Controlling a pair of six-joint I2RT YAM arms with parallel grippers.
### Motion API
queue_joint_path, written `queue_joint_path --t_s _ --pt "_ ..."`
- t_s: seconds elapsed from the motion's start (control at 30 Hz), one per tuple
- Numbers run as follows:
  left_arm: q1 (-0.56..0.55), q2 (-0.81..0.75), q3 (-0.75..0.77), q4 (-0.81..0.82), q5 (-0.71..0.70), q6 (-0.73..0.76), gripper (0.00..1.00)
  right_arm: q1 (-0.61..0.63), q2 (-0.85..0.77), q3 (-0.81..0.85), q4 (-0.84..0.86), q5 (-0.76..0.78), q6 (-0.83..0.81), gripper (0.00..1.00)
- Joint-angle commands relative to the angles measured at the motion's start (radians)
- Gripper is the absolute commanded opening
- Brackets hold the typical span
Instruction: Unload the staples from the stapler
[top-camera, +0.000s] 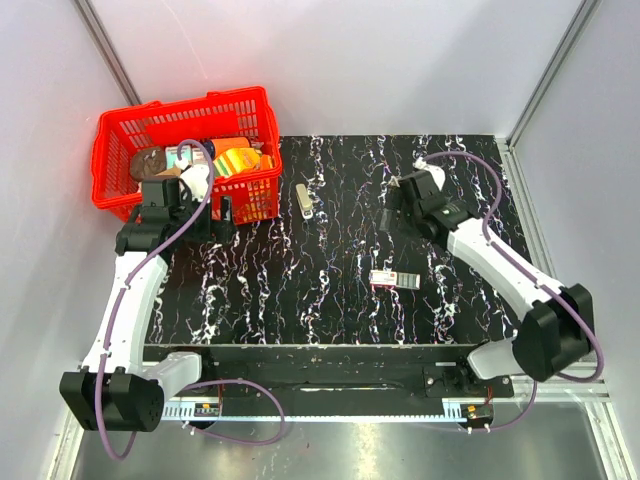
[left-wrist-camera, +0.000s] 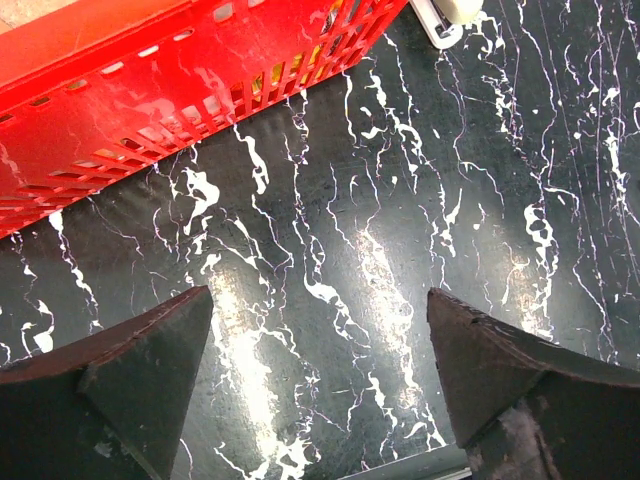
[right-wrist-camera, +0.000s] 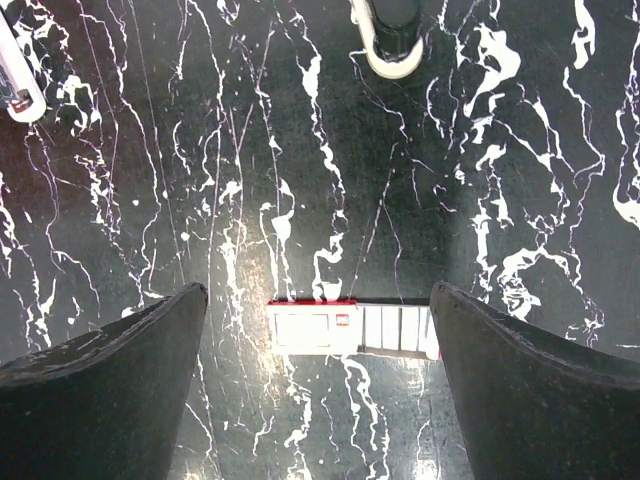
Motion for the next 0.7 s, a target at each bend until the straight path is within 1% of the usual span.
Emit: queue_joint_path --t_s 0.0,0.07,0.1,0.17,0.23,0.3,0.33,0.37,0.43,0.5,0.6,0.67 --pt "-0.003 -0.026 0.008 0.046 0.003 0.001 0.98 0.049 0.098 0.142 -0.040 0.122 -0.008 0.99" --pt "-0.001 -0.031 0.012 0.043 0.007 0.009 0.99 0.049 0.154 0.198 -0.040 0.112 0.024 0.99" --pt "0.000 -0.034 0.012 0.040 0.024 0.010 0.99 0.040 0.174 0.210 -0.035 0.083 0.055 0.99" --pt "0.000 -0.043 0.009 0.041 0.038 0.012 0.99 0.021 0.199 0.183 0.065 -0.090 0.063 0.99" --pt "0.002 -0.046 0.012 0.043 0.041 0.012 0.99 0.039 0.233 0.176 0.148 -0.166 0.063 0.98" --pt "0.005 -0.043 0.015 0.043 0.033 0.016 0.99 0.128 0.323 0.271 0.100 -0.010 0.025 0.92" --pt "0.008 -0.039 0.017 0.043 0.030 0.018 0.99 0.177 0.377 0.340 0.071 0.069 -0.011 0.91" --pt "0.012 -0.034 0.018 0.041 0.029 0.019 0.99 0.215 0.441 0.398 0.040 0.108 -0.043 0.91" --pt "0.020 -0.023 0.018 0.043 0.029 0.019 0.99 0.265 0.547 0.507 0.014 0.150 -0.094 0.92" --pt "0.061 -0.009 0.020 0.041 0.053 0.021 0.99 0.285 0.624 0.587 0.020 0.156 -0.114 0.92" --pt "0.123 0.020 0.026 0.038 0.108 0.021 0.99 0.286 0.701 0.646 0.081 0.124 -0.134 0.91" --pt "0.144 0.038 0.031 0.035 0.133 0.025 0.99 0.288 0.748 0.673 0.130 0.110 -0.153 0.90"
